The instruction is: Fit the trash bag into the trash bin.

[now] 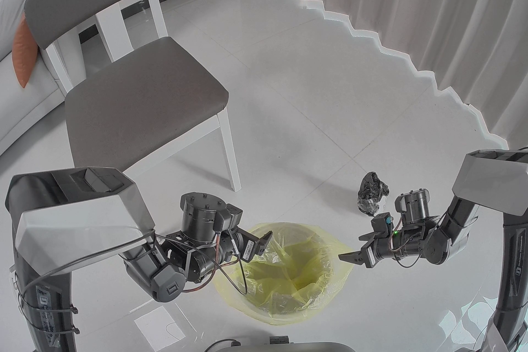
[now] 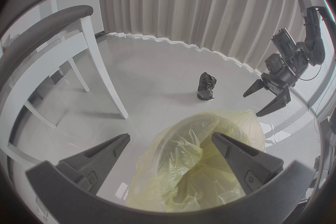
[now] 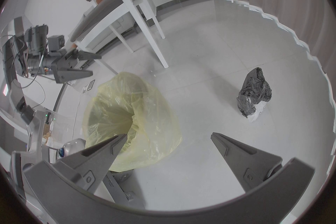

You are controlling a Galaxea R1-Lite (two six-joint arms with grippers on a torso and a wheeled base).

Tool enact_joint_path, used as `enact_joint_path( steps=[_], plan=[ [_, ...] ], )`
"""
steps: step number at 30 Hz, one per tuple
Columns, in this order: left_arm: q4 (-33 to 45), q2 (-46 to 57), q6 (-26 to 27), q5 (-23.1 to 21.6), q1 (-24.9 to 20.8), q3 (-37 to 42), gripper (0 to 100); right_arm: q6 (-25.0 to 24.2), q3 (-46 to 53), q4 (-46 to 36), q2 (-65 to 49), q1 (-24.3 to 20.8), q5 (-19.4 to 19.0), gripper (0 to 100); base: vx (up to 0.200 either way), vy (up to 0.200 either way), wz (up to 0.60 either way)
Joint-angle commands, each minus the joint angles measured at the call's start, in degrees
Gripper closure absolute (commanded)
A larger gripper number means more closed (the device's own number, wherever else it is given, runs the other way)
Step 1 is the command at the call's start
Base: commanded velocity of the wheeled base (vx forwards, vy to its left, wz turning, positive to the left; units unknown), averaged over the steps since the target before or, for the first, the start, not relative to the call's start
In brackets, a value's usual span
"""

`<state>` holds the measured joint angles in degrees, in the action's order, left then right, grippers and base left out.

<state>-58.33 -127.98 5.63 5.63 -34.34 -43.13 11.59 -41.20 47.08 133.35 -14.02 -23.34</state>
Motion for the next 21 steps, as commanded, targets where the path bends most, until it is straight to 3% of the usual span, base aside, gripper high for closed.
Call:
enact_joint_path(
  steps=[1,17,21],
  plan=[
    [-0.2,0.0,-0.1,0.0,0.2,0.1,0,-0.3,-0.8,-0.1,1.5,0.0,0.0,100,0.0,0.0,0.0],
    [-2.2,-0.5,0.0,-0.2,0.9,0.8,0,-0.7,-8.2,-0.7,7.8,-0.9,-0.1,100,0.0,0.0,0.0],
    [-2.2,-1.0,0.0,-0.2,0.9,0.4,0,-0.7,-11.2,-4.7,8.6,-1.8,-0.1,100,0.0,0.0,0.0]
  ],
)
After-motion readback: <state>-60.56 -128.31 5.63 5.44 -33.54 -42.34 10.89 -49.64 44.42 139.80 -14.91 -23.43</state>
